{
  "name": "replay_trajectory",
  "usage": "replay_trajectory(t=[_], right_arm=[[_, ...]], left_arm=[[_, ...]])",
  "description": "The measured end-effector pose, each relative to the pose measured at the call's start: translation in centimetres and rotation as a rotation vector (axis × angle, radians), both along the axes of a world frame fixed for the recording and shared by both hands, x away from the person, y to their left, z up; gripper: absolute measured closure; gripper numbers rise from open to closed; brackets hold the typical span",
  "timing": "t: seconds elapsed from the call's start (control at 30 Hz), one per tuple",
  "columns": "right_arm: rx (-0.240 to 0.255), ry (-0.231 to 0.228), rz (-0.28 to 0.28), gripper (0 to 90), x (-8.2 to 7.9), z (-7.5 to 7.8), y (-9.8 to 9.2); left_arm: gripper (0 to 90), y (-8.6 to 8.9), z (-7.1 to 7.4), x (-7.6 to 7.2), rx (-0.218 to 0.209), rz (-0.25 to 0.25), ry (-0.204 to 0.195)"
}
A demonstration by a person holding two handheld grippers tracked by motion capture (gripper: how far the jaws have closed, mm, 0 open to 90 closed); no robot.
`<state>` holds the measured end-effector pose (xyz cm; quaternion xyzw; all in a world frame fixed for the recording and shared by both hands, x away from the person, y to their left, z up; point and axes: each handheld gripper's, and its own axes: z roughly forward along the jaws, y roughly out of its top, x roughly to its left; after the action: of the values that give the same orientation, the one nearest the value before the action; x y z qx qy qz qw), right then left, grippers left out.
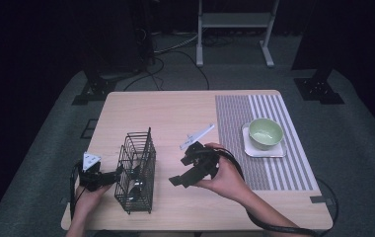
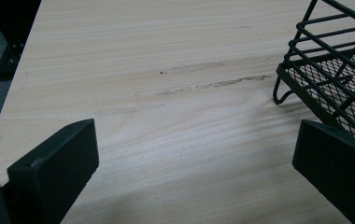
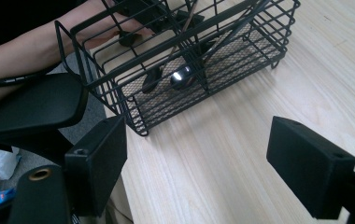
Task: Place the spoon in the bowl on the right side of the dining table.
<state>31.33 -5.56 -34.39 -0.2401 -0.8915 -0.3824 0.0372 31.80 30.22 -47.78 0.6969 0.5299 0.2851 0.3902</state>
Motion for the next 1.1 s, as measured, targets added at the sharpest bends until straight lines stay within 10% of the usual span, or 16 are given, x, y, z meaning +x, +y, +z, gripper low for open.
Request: replay_trajectory(t=[1.1], right_arm=[[0.05, 0.021, -0.008, 20.7, 2.2, 0.5, 3.4]], left_arm=[[0.0, 0.1, 0.0, 0.0, -0.004, -0.002, -0.003]])
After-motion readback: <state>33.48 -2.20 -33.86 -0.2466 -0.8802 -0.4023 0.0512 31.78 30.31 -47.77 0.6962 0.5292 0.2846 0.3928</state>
